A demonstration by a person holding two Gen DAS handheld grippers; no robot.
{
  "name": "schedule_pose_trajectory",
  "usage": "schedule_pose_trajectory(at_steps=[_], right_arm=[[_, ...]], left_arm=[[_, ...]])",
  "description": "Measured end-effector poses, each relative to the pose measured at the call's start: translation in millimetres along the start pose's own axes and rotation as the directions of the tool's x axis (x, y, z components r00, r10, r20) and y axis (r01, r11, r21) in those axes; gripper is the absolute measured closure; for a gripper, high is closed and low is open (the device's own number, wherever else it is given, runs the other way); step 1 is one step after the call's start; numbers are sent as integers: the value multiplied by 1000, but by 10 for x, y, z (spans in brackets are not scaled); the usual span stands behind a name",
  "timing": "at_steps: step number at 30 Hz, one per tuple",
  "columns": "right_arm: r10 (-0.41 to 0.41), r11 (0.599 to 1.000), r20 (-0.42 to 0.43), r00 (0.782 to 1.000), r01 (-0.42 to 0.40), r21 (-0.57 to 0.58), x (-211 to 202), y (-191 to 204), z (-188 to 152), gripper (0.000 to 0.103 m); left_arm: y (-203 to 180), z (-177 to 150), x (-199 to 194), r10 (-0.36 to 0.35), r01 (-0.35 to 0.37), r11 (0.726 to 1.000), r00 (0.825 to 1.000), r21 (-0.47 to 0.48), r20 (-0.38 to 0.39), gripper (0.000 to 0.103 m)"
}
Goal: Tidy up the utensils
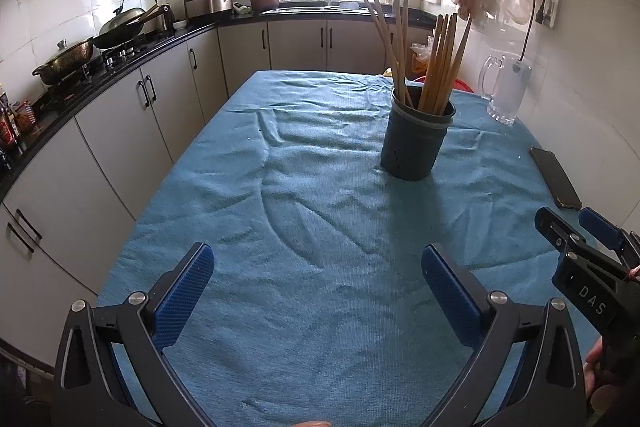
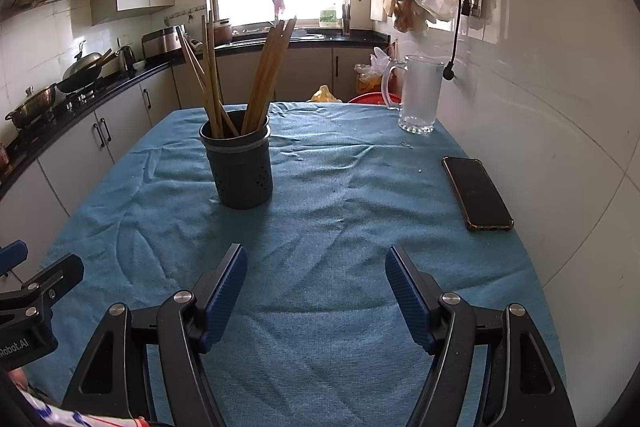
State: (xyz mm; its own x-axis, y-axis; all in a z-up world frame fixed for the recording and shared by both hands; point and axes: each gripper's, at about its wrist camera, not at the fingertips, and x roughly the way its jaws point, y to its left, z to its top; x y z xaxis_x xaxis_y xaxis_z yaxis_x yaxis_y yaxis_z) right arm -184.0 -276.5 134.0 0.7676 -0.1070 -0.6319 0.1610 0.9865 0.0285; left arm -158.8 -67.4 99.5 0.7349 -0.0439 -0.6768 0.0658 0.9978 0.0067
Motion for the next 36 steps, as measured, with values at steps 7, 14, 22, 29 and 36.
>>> schedule_pose_trajectory(at_steps=[7,14,22,29,36], right_arm=[[0,1000,-5,1000,0,11,18,-20,-20,27],[2,1000,-7,1000,-2,10,24,-11,-19,27],[4,1000,-10,1000,-3,10,42,-6,-29,27],[4,1000,-11,1000,-4,10,43,-7,-28,27],[5,1000,-10,1000,-5,10,44,-5,-32,27]], left_arm=[[-9,-9,20,-1,1,1000,1000,3,-5,0],[-9,-29,61,-5,5,1000,1000,1,-16,0],[-6,-38,77,-6,6,1000,1000,-2,-20,0],[-8,-53,98,-8,8,1000,1000,-4,-26,0],[-10,-65,113,-11,11,1000,999,-4,-34,0]])
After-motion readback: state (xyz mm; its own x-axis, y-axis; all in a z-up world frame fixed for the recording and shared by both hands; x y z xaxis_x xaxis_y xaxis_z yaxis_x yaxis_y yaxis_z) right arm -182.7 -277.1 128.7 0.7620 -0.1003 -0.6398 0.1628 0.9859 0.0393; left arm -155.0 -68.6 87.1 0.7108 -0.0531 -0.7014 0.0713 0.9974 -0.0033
